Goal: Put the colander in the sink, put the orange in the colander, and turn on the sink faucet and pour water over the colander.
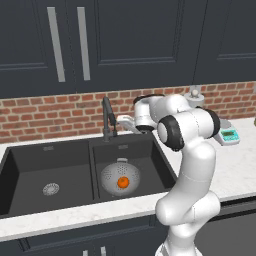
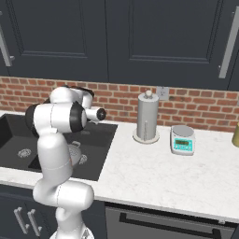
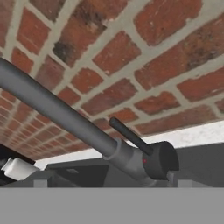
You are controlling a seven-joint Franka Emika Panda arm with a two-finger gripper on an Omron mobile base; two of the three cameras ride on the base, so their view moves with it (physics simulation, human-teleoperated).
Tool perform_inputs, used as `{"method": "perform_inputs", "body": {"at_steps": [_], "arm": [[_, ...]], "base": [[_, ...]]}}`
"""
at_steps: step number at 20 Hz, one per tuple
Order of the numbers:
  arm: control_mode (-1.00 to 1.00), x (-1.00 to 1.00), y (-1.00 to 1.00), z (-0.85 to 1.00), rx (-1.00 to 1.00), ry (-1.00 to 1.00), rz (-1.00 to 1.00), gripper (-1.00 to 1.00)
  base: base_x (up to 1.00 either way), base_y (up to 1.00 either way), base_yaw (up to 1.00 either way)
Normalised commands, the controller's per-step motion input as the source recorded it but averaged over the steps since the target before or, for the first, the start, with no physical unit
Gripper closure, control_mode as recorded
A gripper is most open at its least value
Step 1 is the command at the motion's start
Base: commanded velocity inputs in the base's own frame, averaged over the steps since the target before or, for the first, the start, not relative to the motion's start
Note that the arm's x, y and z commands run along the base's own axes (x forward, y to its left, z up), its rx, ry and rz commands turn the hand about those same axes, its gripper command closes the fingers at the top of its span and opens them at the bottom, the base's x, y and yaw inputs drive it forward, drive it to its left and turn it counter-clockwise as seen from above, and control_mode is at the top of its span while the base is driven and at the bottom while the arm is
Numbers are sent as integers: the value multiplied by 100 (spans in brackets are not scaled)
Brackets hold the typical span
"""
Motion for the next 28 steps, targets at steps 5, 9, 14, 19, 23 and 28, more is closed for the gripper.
{"method": "perform_inputs", "body": {"at_steps": [5,9,14,19,23,28], "arm": [[-100,11,1,-3,0,1,-6,-100],[-100,12,1,-4,0,1,-6,-100],[-100,5,4,-5,0,3,-5,-100],[-100,2,6,-10,0,5,-4,-100],[-100,6,6,-9,0,5,-4,-100],[-100,14,4,-2,0,4,-4,-100]], "base": [[0,0,0],[0,0,0],[0,0,0],[0,0,0],[0,0,0],[0,0,0]]}}
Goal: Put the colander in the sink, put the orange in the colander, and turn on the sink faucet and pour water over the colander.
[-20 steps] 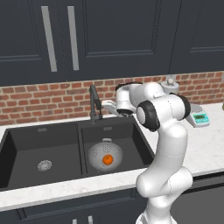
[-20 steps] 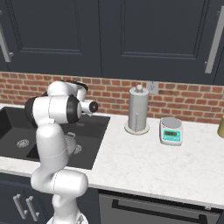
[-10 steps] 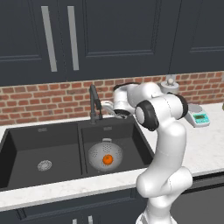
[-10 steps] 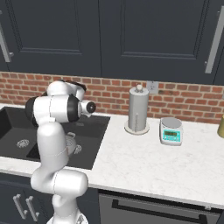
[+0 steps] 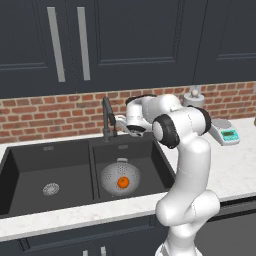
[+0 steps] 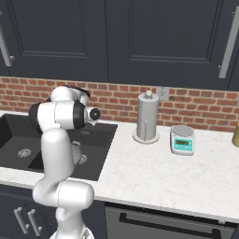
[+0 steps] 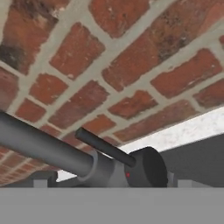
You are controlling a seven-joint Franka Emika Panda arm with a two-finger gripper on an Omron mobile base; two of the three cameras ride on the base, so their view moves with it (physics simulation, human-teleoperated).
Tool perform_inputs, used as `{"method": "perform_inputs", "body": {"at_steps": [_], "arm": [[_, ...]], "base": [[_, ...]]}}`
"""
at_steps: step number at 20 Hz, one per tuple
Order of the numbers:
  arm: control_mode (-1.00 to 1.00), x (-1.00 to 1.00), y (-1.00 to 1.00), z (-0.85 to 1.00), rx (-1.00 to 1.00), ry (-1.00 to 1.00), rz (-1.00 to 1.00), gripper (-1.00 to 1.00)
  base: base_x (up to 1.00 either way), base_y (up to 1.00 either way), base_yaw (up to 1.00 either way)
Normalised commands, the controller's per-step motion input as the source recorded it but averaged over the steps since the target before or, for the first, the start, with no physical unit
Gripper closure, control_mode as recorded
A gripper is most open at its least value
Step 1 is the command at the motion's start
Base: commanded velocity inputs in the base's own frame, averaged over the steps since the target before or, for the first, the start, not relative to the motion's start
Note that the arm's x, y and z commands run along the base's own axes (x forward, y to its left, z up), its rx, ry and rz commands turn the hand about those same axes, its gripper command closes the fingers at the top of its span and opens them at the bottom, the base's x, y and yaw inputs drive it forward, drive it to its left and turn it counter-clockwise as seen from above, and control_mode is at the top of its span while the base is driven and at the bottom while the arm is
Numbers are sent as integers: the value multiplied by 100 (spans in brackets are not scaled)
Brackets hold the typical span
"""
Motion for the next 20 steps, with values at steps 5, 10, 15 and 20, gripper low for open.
{"method": "perform_inputs", "body": {"at_steps": [5,10,15,20], "arm": [[-100,12,0,0,0,2,-4,-100],[-100,12,1,-2,0,3,-4,-100],[-100,5,5,-6,0,2,-4,-100],[-100,5,9,-5,0,2,-4,-100]], "base": [[0,0,0],[0,0,0],[0,0,0],[0,0,0]]}}
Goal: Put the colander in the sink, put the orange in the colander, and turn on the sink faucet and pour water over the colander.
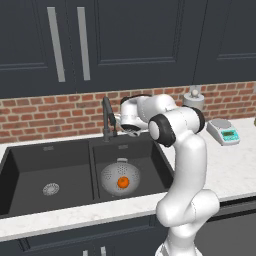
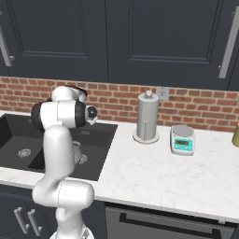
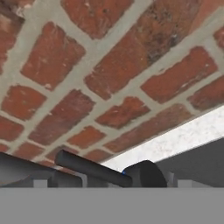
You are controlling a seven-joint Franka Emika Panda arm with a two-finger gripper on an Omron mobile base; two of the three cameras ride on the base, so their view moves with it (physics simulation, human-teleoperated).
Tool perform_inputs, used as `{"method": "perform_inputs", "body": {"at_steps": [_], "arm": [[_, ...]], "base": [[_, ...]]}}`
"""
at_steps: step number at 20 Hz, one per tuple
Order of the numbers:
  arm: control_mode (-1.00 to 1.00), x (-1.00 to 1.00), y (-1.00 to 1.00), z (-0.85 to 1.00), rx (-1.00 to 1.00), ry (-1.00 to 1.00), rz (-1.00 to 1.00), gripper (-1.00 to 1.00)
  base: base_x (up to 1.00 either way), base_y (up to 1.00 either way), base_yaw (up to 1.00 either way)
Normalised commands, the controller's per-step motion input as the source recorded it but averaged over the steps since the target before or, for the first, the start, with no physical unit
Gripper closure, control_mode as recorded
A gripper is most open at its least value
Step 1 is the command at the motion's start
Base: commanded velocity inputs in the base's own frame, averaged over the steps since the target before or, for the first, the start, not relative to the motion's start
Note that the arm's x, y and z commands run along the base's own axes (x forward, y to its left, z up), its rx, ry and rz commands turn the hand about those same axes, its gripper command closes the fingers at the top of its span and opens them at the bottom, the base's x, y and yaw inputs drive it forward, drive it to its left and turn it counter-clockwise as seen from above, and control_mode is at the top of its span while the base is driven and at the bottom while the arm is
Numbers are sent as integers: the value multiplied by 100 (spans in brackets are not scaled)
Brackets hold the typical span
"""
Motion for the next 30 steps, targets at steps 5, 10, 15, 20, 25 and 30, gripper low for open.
{"method": "perform_inputs", "body": {"at_steps": [5,10,15,20,25,30], "arm": [[-100,10,4,-4,0,3,-5,-100],[-100,4,0,-7,0,3,-5,-100],[-100,3,0,-10,0,3,-5,-100],[-100,8,0,-7,0,3,-5,-100],[-100,20,0,-1,0,2,-5,-100],[-100,20,0,0,0,0,-6,-100]], "base": [[0,0,0],[0,0,0],[0,0,0],[0,0,0],[0,0,0],[0,0,0]]}}
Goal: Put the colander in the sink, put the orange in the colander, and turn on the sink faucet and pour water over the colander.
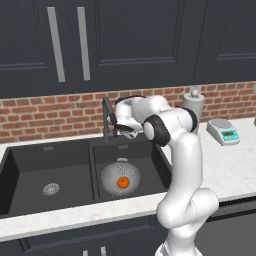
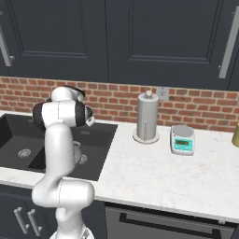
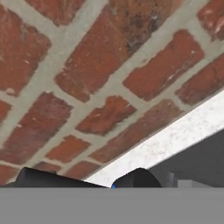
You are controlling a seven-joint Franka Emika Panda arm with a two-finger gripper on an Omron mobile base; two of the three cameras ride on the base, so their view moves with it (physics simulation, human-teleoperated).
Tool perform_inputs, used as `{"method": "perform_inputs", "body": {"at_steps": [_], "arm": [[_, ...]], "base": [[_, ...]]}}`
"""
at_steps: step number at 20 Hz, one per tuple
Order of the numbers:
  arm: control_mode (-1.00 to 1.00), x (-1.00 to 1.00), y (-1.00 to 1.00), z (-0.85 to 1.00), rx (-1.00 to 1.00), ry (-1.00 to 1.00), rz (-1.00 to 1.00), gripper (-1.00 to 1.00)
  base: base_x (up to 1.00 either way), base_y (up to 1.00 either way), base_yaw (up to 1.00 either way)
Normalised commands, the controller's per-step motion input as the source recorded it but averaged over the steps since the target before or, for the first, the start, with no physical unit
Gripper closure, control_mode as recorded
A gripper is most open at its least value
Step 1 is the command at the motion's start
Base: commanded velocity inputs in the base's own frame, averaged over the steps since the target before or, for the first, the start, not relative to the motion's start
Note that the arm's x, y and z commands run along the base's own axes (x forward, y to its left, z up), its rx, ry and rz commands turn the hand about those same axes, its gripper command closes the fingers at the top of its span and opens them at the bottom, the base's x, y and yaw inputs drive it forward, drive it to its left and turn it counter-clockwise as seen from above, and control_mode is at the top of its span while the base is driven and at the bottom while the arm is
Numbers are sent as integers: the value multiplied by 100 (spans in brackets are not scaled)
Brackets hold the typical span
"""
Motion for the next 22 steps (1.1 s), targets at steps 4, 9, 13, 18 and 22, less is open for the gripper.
{"method": "perform_inputs", "body": {"at_steps": [4,9,13,18,22], "arm": [[-100,13,0,0,0,0,-7,-100],[-100,9,0,0,0,1,-7,-100],[-100,4,0,0,0,1,-7,100],[-100,1,-20,0,0,0,-7,100],[-100,0,-48,0,0,0,-8,100]], "base": [[0,0,0],[0,0,0],[0,0,0],[0,0,0],[0,0,0]]}}
